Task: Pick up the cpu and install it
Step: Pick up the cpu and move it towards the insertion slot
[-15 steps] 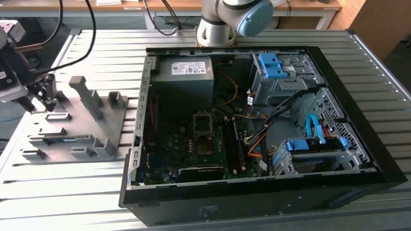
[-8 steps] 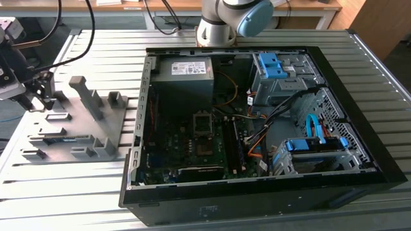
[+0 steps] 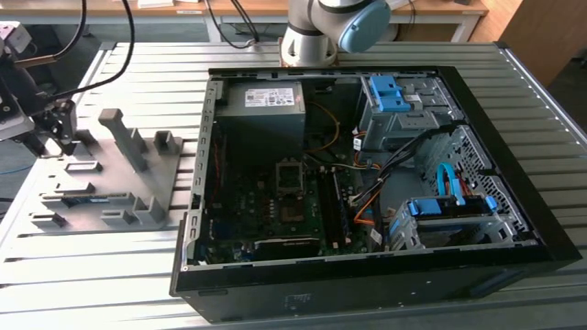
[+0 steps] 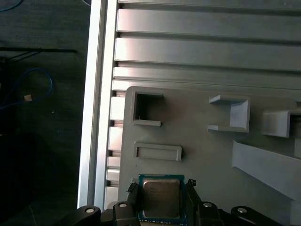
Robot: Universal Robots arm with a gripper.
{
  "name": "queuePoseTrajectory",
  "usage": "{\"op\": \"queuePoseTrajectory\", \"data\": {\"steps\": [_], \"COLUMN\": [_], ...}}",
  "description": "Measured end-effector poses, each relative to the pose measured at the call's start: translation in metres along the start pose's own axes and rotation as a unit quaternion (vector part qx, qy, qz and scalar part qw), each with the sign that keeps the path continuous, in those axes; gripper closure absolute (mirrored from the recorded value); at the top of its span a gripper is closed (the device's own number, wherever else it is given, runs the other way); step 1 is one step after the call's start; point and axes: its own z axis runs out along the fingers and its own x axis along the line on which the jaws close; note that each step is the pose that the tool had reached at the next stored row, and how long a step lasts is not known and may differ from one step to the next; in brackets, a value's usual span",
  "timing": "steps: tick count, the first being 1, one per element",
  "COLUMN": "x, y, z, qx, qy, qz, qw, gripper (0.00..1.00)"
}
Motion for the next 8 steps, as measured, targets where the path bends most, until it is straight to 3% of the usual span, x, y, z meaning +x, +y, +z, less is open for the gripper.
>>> {"op": "queuePoseTrajectory", "data": {"steps": [8], "x": [0.0002], "y": [0.0001], "z": [-0.0062], "qx": [0.0], "qy": [0.0], "qz": [0.0], "qw": [1.0], "gripper": [0.53]}}
